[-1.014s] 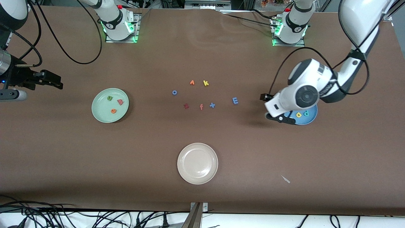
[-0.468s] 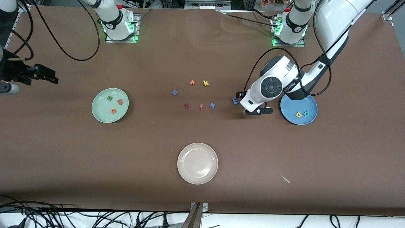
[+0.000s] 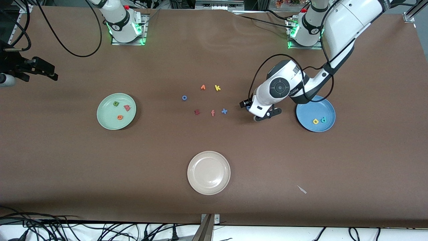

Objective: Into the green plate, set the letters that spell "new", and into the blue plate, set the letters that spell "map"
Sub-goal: 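Lower the left gripper and grasp the blue 3-shaped letter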

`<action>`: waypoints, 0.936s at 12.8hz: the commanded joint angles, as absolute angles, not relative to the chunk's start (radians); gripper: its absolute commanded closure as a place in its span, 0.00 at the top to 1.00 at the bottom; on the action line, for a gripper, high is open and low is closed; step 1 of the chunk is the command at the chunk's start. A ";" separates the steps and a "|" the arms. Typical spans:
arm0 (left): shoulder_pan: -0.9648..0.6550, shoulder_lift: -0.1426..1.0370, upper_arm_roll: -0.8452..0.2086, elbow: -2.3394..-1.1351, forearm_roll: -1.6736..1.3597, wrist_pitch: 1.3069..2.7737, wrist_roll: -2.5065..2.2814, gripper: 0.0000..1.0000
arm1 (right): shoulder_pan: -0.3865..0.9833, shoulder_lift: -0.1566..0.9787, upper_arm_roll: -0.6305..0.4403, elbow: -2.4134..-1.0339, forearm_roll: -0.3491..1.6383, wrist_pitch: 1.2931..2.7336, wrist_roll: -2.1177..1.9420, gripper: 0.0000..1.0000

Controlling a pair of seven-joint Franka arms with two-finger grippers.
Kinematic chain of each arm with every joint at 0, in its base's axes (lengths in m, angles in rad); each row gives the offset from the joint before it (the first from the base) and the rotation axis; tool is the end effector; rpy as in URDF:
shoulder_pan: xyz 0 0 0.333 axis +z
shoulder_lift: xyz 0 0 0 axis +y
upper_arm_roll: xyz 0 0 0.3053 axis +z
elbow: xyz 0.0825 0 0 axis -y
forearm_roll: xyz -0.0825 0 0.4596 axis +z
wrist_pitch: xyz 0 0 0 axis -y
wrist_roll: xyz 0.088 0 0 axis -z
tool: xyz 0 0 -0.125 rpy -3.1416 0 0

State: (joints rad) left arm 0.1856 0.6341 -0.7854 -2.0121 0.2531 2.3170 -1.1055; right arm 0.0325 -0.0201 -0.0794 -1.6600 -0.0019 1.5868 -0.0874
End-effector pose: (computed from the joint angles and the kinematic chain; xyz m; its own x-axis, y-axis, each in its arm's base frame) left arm 0.5092 -0.3700 0.1290 0.8885 0.3607 -0.2837 0.3848 -0.9224 0.0323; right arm 0.6211 -0.0297 0.5609 0.9978 0.0407 -0.0530 0.0405 -0.9992 -0.0043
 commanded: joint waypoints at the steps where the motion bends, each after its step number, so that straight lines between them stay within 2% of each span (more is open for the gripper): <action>1: 0.106 0.647 -0.720 -2.003 0.326 2.345 -1.140 0.90 | 0.015 -0.012 -0.061 -1.632 -0.051 1.555 -0.086 1.00; 3: 0.103 0.666 -0.715 -1.999 0.371 2.368 -1.138 0.88 | 0.008 -0.011 -0.066 -1.632 -0.054 1.557 -0.081 1.00; 8: 0.101 0.692 -0.706 -1.997 0.382 2.394 -1.131 0.79 | -0.002 0.000 -0.164 -1.637 -0.020 1.555 -0.097 1.00; 12: 0.101 0.709 -0.706 -1.996 0.431 2.396 -1.131 0.69 | 0.006 -0.002 -0.166 -1.637 0.035 1.571 -0.098 1.00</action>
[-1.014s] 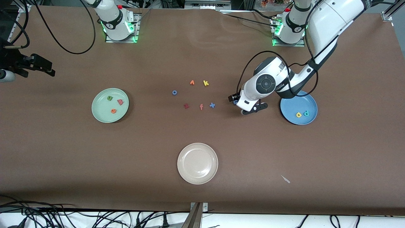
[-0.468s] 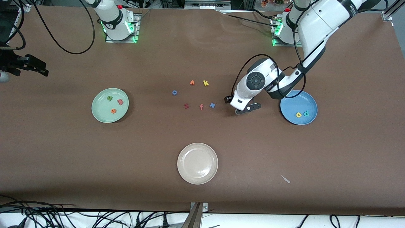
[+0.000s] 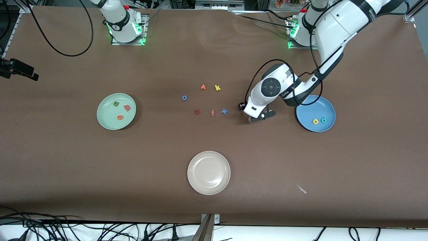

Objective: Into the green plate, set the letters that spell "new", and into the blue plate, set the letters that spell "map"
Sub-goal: 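Lower the left gripper and grasp the blue 3-shaped letter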

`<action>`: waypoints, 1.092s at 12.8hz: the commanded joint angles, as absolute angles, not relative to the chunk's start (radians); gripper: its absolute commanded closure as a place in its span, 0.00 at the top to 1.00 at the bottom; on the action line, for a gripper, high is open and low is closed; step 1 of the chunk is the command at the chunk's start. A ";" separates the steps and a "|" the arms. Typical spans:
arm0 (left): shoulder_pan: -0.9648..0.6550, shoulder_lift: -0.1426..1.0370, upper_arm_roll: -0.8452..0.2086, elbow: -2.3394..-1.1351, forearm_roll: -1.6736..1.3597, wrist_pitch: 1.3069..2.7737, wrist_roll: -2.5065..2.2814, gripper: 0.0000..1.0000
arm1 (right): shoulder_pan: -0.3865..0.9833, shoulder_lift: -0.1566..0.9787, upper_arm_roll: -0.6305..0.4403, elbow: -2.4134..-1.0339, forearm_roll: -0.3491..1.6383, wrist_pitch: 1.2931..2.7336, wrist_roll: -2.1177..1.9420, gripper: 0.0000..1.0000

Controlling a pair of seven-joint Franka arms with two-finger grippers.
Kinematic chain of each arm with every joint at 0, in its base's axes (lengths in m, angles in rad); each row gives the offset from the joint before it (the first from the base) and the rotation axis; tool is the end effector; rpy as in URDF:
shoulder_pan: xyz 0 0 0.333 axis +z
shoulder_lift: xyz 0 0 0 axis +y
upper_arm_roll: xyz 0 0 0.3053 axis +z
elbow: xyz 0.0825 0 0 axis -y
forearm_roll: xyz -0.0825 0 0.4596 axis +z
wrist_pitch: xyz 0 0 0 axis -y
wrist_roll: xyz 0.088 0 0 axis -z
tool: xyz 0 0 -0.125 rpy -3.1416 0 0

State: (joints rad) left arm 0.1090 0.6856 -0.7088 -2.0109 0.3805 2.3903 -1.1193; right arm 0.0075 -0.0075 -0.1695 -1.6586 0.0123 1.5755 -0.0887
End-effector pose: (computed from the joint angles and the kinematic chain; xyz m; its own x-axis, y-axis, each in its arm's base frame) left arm 0.5011 -0.3728 0.0905 0.9312 0.2972 -0.2109 0.3082 -0.9511 0.0202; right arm 0.6153 -0.0993 0.5529 0.9946 -0.0728 -0.0741 -0.0744 -0.9970 -0.0202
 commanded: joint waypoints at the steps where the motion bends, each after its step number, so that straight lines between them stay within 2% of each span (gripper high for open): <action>1: 0.101 0.715 -0.706 -1.996 0.436 2.396 -1.132 0.64 | 0.008 -0.005 -0.164 -1.637 0.035 1.572 -0.098 1.00; 4: 0.101 0.715 -0.704 -1.990 0.436 2.395 -1.137 0.48 | 0.008 -0.005 -0.163 -1.637 0.037 1.569 -0.098 1.00; 6: 0.101 0.716 -0.704 -1.990 0.436 2.392 -1.137 0.27 | 0.008 -0.005 -0.164 -1.637 0.038 1.571 -0.098 1.00; 8: 0.103 0.715 -0.704 -1.990 0.437 2.382 -1.132 0.12 | 0.008 -0.005 -0.164 -1.637 0.038 1.571 -0.098 1.00; 12: 0.120 0.697 -0.709 -1.985 0.437 2.362 -1.127 0.08 | 0.009 -0.003 -0.163 -1.637 0.040 1.574 -0.097 1.00; 14: 0.130 0.638 -0.718 -1.959 0.431 2.222 -1.089 0.06 | 0.012 -0.003 -0.163 -1.637 0.040 1.574 -0.097 1.00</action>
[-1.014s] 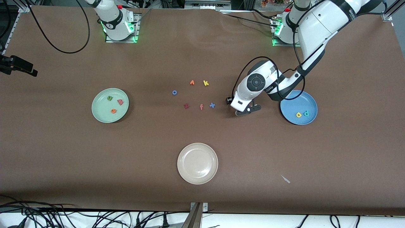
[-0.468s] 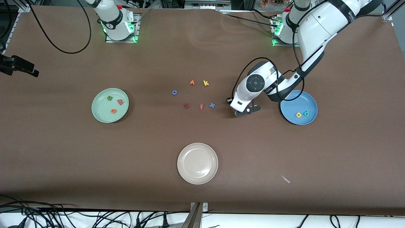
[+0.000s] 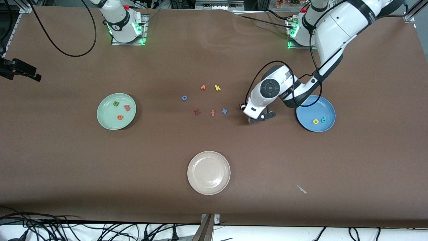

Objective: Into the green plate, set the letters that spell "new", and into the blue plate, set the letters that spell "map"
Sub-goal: 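Lower the left gripper and grasp the blue 3-shaped letter, then carry the blue letter to the blue plate and open the left gripper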

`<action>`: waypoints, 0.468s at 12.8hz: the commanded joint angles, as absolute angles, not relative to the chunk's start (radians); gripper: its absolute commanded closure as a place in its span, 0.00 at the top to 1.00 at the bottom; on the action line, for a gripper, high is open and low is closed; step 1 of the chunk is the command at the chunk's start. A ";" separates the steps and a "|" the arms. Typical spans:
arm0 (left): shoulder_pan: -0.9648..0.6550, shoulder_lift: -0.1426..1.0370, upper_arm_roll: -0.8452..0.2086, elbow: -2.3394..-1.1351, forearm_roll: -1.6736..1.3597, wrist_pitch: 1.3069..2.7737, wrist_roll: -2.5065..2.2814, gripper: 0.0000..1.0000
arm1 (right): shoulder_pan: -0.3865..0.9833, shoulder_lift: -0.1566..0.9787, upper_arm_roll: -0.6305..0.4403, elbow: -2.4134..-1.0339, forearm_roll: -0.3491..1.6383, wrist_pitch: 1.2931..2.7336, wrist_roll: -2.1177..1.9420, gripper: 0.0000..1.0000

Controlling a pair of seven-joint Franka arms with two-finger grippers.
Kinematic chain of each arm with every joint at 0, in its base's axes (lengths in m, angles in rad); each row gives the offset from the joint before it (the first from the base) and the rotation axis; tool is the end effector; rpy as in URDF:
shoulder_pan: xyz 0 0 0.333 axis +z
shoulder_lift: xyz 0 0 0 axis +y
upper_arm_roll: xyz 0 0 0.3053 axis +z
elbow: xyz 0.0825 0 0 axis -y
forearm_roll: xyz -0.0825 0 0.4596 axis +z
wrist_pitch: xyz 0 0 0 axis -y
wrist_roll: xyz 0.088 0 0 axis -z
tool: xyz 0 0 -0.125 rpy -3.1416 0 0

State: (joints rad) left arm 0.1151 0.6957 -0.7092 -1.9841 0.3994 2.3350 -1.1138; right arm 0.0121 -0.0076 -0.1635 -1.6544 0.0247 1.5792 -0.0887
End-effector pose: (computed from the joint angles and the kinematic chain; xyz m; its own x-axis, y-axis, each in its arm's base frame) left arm 0.5088 -0.3671 0.0911 0.9320 0.2914 -0.2157 0.2954 -0.9553 -0.0145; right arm 0.6174 -0.0914 0.5556 0.9959 -0.0625 -0.0651 -0.0647 -0.9974 -0.0317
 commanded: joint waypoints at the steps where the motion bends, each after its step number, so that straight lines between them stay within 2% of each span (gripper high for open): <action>1: 0.159 0.615 -0.730 -1.944 0.417 2.157 -1.034 0.06 | 0.012 -0.002 -0.163 -1.637 0.043 1.574 -0.097 1.00; 6: 0.498 0.555 -0.931 -1.930 0.391 1.921 -0.746 0.06 | 0.011 -0.002 -0.169 -1.637 0.049 1.568 -0.097 1.00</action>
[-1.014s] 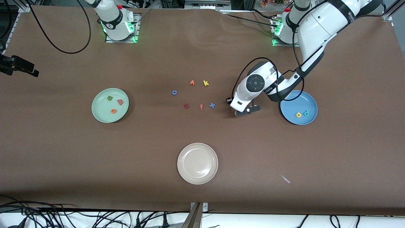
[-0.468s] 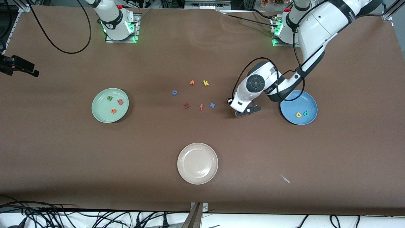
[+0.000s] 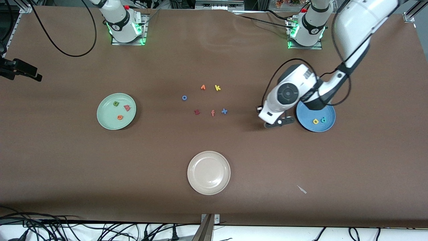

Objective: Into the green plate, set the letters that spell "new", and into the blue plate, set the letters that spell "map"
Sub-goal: 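Carry the blue letter to the blue plate and open the left gripper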

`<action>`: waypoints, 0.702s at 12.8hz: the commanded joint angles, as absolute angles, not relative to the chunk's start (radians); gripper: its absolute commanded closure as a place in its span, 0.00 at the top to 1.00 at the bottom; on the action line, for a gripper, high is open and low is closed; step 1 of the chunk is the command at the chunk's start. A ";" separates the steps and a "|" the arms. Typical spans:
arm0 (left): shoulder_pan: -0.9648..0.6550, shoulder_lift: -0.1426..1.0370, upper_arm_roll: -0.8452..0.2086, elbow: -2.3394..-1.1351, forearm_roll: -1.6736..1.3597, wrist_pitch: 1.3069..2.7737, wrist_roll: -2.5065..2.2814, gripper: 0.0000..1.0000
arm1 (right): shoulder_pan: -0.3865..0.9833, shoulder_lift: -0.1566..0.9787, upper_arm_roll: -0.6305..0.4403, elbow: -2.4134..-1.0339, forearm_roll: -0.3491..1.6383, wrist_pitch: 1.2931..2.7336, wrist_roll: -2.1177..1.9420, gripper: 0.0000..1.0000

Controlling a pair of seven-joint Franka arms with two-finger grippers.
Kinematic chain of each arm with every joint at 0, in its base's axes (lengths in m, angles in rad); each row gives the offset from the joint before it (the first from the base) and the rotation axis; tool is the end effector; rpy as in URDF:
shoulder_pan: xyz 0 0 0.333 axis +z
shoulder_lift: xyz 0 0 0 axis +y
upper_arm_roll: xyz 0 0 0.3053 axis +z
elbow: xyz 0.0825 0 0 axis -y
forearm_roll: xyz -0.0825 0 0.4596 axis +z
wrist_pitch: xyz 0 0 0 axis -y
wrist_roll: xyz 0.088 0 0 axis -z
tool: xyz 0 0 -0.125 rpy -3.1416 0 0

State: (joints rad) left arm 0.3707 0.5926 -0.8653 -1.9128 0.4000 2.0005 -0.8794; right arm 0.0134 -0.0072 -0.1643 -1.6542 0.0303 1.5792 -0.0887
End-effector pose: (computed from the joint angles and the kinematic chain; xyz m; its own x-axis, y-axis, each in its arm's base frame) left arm 0.5722 -0.2826 0.1848 0.9466 0.1943 -0.2573 0.1740 -0.9797 -0.0997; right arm 0.6176 -0.0904 0.5555 0.9960 -0.0621 -0.0648 -0.0646 -0.9972 -0.0373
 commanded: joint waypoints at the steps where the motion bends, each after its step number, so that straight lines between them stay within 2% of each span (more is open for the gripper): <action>1: 0.561 0.554 -0.946 -1.930 0.397 1.901 -0.676 0.06 | 0.011 -0.002 -0.169 -1.637 0.052 1.568 -0.097 1.00; 5: 0.696 0.563 -0.934 -1.930 0.445 1.902 -0.424 0.06 | 0.011 -0.002 -0.167 -1.637 0.054 1.571 -0.097 1.00; 9: 0.713 0.650 -0.873 -1.930 0.570 1.917 -0.362 0.09 | 0.011 -0.002 -0.167 -1.637 0.054 1.571 -0.097 1.00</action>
State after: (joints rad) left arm 0.7106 0.5918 -0.8793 -1.9307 0.4949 1.9100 -0.3824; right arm 0.0133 -0.0070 -0.1653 -1.6541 0.0359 1.5791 -0.0887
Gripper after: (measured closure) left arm 0.731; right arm 0.000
